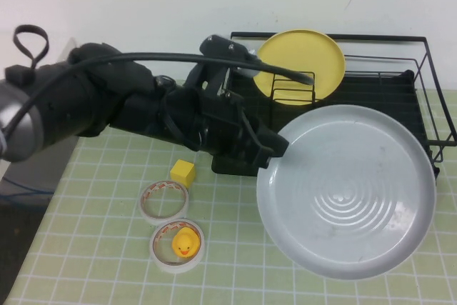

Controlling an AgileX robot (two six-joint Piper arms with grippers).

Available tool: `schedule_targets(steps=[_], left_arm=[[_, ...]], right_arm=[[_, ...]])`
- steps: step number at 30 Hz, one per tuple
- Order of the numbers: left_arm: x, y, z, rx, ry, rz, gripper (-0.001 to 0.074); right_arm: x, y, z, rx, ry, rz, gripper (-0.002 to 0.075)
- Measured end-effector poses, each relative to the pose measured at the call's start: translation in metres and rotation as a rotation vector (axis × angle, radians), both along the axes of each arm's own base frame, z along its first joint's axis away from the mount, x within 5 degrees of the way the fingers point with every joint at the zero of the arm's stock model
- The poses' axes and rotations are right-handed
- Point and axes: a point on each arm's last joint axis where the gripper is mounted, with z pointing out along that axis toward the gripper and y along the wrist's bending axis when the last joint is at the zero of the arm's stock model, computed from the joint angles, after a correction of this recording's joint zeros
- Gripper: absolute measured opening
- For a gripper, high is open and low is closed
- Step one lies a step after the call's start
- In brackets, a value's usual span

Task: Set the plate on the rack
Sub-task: Hand over the plate

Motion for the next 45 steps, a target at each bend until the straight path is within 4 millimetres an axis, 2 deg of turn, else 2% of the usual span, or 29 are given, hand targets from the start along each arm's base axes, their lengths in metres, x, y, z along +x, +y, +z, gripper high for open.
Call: schedule_targets(steps=[3,7,13,17,20,22,23,30,33,39,42,45], left_arm=[[-0.004,0.002,0.008,-0.010,-0.018,-0.002,0.0003],[-0.008,0.004,0.018,-0.023,-0.040,-0.002,0.0003],[-0.010,0.004,0.022,-0.043,-0.035,0.005,0.0003],[-0.009,0.003,0.023,-0.063,-0.026,0.020,0.0003],[-0.007,0.004,0.024,-0.066,-0.037,0.045,0.0003],[-0.006,0.004,0.024,-0.066,-0.044,0.055,0.0003],[-0.005,0.004,0.024,-0.066,-0.045,0.058,0.0003],[-0.003,0.004,0.025,-0.081,-0.044,0.099,0.0020],[-0.003,0.004,0.025,-0.094,-0.013,0.119,0.0127],[0.000,0.009,0.025,-0.122,0.067,0.181,0.0491],[0.003,0.015,0.025,-0.131,0.098,0.209,0.0539],[0.009,0.023,0.025,-0.135,0.124,0.253,0.0494]], right_arm=[[0.024,0.002,0.007,0.013,0.043,0.050,0.0517],[0.056,0.010,0.011,0.038,0.048,0.213,0.0518],[0.091,0.017,-0.002,0.082,0.096,0.390,0.0517],[0.100,0.022,-0.017,0.126,0.133,0.505,0.0463],[0.103,0.024,-0.023,0.143,0.134,0.561,0.0333],[0.104,0.024,-0.026,0.134,0.124,0.576,0.0202],[0.105,0.024,-0.027,0.128,0.117,0.575,0.0178],[0.108,0.024,-0.026,0.122,0.068,0.564,0.0179],[0.110,0.023,-0.025,0.093,0.027,0.548,0.0177],[0.125,0.018,-0.015,-0.072,-0.108,0.517,0.0140],[0.137,0.015,-0.001,-0.188,-0.186,0.511,0.0140],[0.151,0.009,0.013,-0.327,-0.247,0.481,0.0140]])
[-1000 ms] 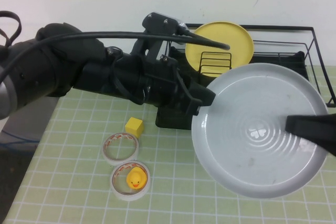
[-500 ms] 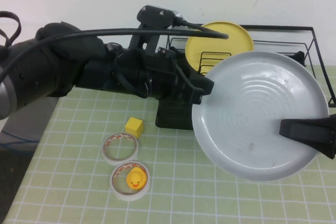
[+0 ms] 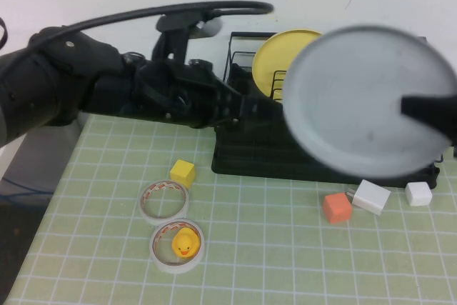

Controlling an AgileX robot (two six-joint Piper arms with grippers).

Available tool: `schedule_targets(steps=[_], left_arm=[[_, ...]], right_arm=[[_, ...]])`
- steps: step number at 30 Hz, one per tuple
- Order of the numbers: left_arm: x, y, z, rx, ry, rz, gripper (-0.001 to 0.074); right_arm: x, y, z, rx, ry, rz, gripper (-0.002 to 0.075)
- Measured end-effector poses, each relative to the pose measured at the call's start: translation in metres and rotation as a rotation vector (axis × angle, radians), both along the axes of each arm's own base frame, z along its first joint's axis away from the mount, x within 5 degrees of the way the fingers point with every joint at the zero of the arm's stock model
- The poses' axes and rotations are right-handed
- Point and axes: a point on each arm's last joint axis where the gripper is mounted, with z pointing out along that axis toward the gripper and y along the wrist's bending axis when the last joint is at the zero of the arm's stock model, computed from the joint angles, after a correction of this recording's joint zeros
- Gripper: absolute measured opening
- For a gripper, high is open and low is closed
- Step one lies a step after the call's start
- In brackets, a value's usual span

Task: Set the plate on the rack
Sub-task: Hand over the plate, then place the plate on the rack

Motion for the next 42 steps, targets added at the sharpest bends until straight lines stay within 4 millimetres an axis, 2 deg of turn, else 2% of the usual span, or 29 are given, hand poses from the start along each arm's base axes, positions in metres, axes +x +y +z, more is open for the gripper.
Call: schedule_targets(steps=[3,7,10,16,22,25,30,36,38,42], left_arm=[[0.004,0.009,-0.002,0.020,0.022,0.031,0.0356],[0.007,0.025,-0.005,0.104,0.037,0.057,0.0108],[0.003,0.040,0.001,0.176,0.009,0.070,0.0033],[-0.019,0.062,0.026,0.175,-0.085,0.151,0.0004],[-0.065,0.084,0.035,0.136,-0.177,0.278,0.0000],[-0.093,0.098,0.027,0.099,-0.199,0.378,0.0000],[-0.127,0.117,0.010,0.008,-0.208,0.530,0.0000],[-0.154,0.128,-0.002,-0.064,-0.209,0.588,0.0000],[-0.157,0.128,-0.003,-0.066,-0.207,0.588,0.0000],[-0.157,0.128,-0.005,-0.068,-0.199,0.590,0.0000]], right_arm=[[0.018,-0.005,0.011,-0.050,-0.054,-0.039,0.0140],[0.045,-0.006,0.020,-0.055,-0.090,-0.026,0.0140],[0.070,-0.007,0.020,-0.056,-0.102,0.013,0.0140],[0.119,-0.005,0.017,-0.056,-0.164,0.132,0.0140],[0.164,-0.006,0.022,-0.054,-0.254,0.204,0.0140],[0.182,-0.007,0.025,-0.066,-0.300,0.213,0.0140],[0.209,-0.009,0.030,-0.079,-0.376,0.224,0.0140],[0.234,-0.011,0.014,-0.078,-0.397,0.238,0.0140],[0.241,-0.011,0.002,-0.077,-0.387,0.238,0.0140],[0.254,-0.009,-0.032,-0.126,-0.393,0.229,0.0139]])
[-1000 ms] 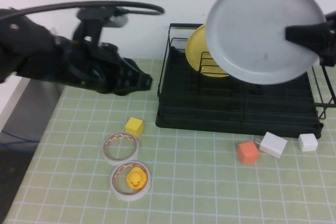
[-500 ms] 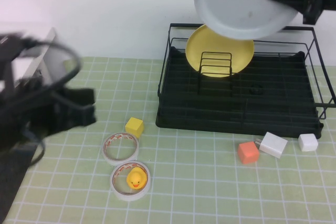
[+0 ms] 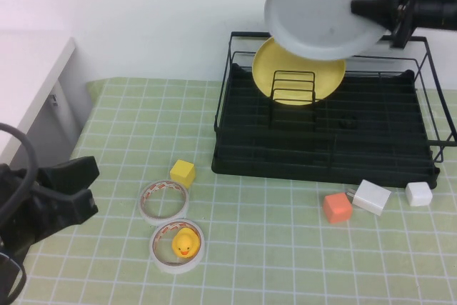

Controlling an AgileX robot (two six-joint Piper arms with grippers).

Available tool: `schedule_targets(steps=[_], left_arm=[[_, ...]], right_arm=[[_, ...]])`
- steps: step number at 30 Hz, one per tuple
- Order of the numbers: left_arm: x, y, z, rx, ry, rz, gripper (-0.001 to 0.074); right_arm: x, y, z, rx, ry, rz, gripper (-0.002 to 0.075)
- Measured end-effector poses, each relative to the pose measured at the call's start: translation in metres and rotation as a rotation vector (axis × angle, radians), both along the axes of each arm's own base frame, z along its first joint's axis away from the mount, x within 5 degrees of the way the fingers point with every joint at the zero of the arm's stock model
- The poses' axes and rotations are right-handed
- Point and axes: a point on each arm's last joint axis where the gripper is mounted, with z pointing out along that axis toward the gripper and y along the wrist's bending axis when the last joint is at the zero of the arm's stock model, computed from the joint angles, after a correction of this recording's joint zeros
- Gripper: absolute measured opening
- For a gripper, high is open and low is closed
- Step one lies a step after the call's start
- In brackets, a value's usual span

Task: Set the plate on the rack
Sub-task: Place the plate on the rack

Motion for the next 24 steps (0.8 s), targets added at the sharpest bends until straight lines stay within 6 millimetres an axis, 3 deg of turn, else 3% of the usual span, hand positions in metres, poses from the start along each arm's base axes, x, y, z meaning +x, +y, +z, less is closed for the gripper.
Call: schedule_targets(steps=[5,12,17,24], left_arm=[[-0.001,-0.001,-0.001,-0.004,0.013,-0.014,0.0000],[-0.005,-0.006,-0.004,-0.004,0.063,-0.075,0.0000],[-0.007,-0.007,-0.006,-0.003,0.079,-0.096,0.0000],[-0.007,-0.007,-0.006,-0.003,0.080,-0.098,0.0000]], right_arm=[[0.011,0.019,-0.031,-0.132,-0.123,-0.009,0.0139],[0.025,0.048,-0.038,-0.218,-0.179,-0.181,0.0139],[0.027,0.051,-0.041,-0.191,-0.148,-0.213,0.0139],[0.030,0.053,-0.064,-0.175,-0.080,-0.211,0.0139]])
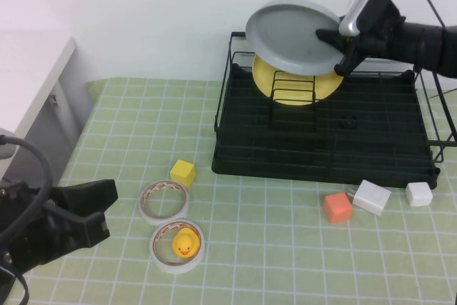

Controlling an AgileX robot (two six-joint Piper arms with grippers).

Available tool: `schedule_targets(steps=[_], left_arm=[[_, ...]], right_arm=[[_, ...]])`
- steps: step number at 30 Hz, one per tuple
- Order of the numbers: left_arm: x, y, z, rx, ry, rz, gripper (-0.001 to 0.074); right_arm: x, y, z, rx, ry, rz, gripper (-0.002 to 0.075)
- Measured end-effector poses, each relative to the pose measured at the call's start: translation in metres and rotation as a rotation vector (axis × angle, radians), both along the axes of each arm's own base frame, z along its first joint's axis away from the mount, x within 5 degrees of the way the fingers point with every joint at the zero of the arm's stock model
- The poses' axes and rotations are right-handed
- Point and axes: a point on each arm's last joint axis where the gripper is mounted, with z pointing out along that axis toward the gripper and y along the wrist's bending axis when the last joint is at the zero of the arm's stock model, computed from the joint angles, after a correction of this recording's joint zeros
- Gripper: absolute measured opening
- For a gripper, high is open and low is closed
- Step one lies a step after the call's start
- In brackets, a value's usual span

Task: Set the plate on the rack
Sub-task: Place the plate on the rack

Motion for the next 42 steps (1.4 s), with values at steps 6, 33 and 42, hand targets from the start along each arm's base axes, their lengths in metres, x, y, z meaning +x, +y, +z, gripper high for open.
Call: schedule_targets(steps=[6,33,42], left_arm=[[0.000,0.000,0.000,0.000,0.001,-0.002,0.0000],[-0.003,-0.002,-0.002,0.045,0.000,-0.056,0.0000],[-0.003,-0.002,-0.002,0.076,-0.022,-0.071,0.0000]], right_arm=[[0.002,0.000,-0.018,-0.005,0.022,-0.003,0.0139],[0.006,0.003,-0.007,0.018,-0.062,0.032,0.0139],[0.010,0.001,0.001,-0.005,-0.090,0.007,0.0139]])
